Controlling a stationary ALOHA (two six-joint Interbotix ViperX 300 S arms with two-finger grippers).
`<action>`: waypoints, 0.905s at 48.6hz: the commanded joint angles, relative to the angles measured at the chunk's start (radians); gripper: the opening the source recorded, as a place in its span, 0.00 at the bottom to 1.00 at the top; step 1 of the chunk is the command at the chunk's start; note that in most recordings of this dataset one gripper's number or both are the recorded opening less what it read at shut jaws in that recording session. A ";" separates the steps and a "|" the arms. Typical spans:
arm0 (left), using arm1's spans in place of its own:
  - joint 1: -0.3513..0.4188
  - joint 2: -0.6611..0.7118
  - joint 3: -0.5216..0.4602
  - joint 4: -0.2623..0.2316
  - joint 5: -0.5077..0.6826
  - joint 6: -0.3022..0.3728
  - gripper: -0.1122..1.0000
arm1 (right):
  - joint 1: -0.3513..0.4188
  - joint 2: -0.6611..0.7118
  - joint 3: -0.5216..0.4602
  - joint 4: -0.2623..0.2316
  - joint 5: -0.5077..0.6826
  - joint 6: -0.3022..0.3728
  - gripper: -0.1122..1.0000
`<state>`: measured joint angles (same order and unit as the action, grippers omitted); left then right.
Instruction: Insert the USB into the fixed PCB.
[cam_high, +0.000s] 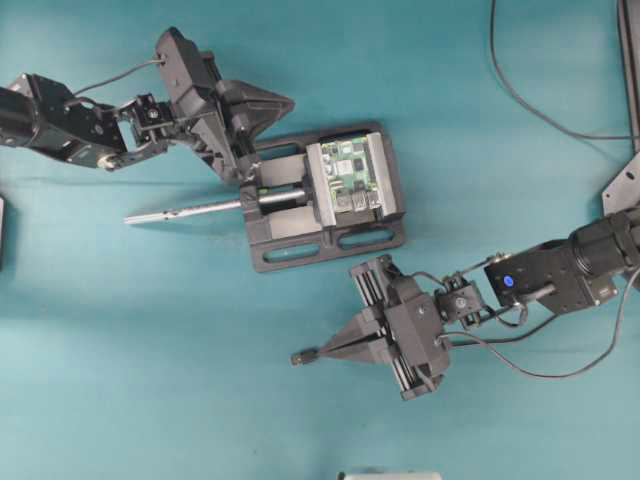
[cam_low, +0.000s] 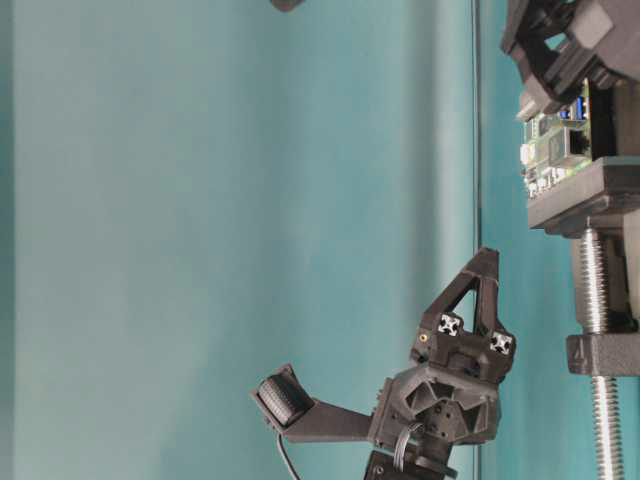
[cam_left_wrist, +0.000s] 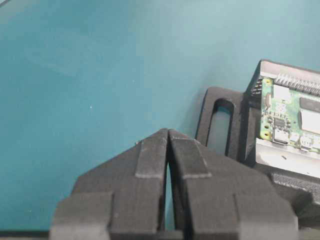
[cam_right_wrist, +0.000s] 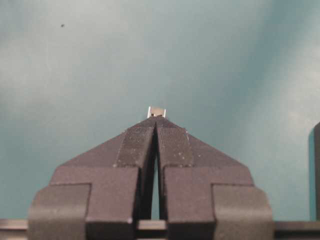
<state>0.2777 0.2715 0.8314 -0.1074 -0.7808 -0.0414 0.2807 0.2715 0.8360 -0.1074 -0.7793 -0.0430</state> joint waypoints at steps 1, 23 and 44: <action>-0.018 -0.067 0.009 0.034 0.011 -0.002 0.11 | 0.002 -0.017 -0.020 -0.002 -0.008 0.003 0.10; -0.152 -0.503 0.288 0.034 0.140 -0.005 0.20 | -0.009 -0.064 -0.014 0.032 0.072 0.064 0.11; -0.268 -0.816 0.446 0.034 0.350 -0.109 0.87 | -0.021 0.012 -0.046 0.032 0.074 0.066 0.50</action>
<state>0.0107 -0.5016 1.2655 -0.0767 -0.4740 -0.1335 0.2577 0.2823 0.8145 -0.0782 -0.7010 0.0245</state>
